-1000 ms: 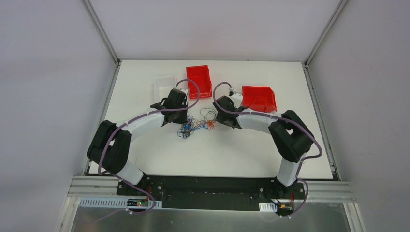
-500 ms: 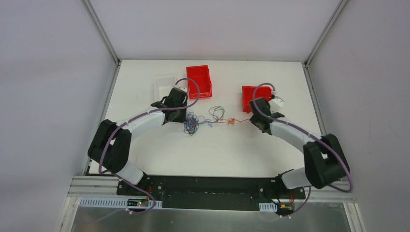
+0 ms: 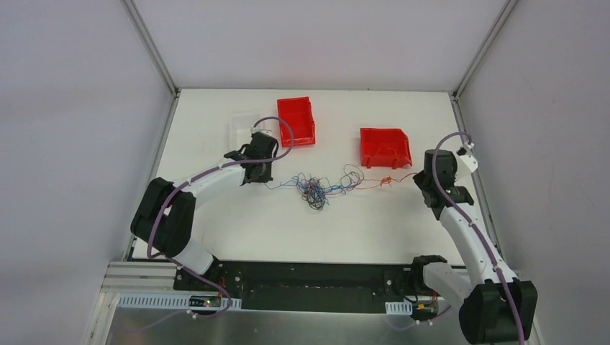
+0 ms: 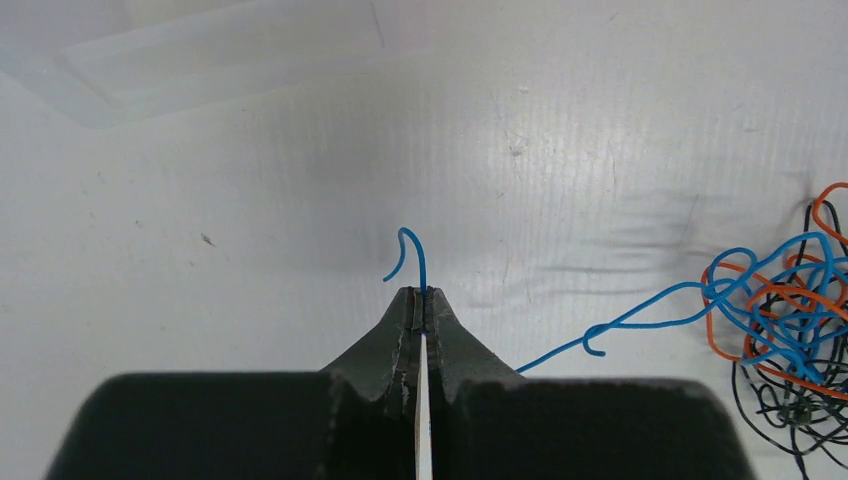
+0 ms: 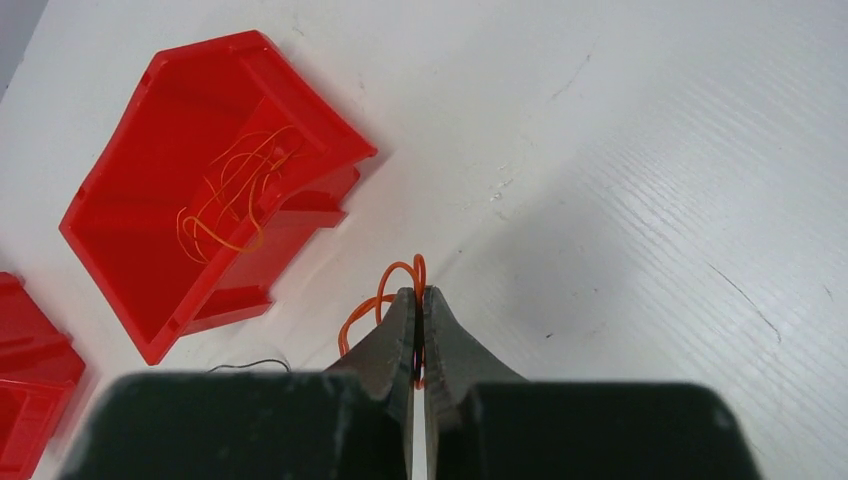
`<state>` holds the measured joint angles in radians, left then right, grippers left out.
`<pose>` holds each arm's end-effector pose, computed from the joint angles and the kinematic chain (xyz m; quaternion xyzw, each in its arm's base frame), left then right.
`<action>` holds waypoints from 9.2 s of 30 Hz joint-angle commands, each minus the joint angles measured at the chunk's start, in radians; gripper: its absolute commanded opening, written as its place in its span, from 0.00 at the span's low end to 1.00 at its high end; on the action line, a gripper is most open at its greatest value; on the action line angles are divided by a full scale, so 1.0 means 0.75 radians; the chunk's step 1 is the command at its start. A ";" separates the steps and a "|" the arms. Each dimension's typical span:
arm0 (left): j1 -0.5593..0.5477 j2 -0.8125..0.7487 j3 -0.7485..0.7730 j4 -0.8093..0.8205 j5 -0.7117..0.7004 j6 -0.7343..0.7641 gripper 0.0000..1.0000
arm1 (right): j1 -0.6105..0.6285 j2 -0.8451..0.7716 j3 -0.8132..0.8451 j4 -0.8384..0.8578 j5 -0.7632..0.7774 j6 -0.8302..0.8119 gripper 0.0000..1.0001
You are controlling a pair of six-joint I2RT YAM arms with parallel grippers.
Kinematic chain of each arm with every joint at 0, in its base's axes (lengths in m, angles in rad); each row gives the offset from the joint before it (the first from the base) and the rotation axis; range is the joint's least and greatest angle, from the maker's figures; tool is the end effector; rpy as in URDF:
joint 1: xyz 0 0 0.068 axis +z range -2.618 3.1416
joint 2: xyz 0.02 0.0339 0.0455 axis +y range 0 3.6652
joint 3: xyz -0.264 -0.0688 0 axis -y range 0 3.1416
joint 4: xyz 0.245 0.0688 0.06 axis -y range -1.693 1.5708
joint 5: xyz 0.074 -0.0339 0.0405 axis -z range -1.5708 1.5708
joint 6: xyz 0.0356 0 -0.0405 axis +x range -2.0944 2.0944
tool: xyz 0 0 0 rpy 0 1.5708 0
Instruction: Untangle the cables
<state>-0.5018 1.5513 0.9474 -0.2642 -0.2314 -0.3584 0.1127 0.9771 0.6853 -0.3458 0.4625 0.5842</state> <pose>0.2852 -0.1472 0.2048 0.0272 0.9331 -0.0440 0.3559 0.2097 0.0078 0.2563 0.3033 0.8212 -0.0429 0.4815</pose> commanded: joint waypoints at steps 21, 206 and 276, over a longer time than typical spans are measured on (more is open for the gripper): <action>-0.046 -0.418 -0.329 0.652 0.807 0.110 0.87 | 0.363 0.054 0.448 -0.180 -0.535 -0.251 0.00; 0.134 -0.667 -0.446 0.697 0.901 -0.111 0.00 | 0.476 0.570 0.201 0.651 -1.029 -0.404 0.68; 0.109 -0.420 -0.414 0.246 0.730 -0.198 0.00 | 0.608 0.184 0.188 0.218 -0.330 -0.239 0.64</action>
<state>-0.4240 1.2762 0.6601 -0.1089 0.2874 -0.4992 0.5690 1.0492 0.7597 -0.1749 0.2794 0.3893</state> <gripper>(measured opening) 0.007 0.510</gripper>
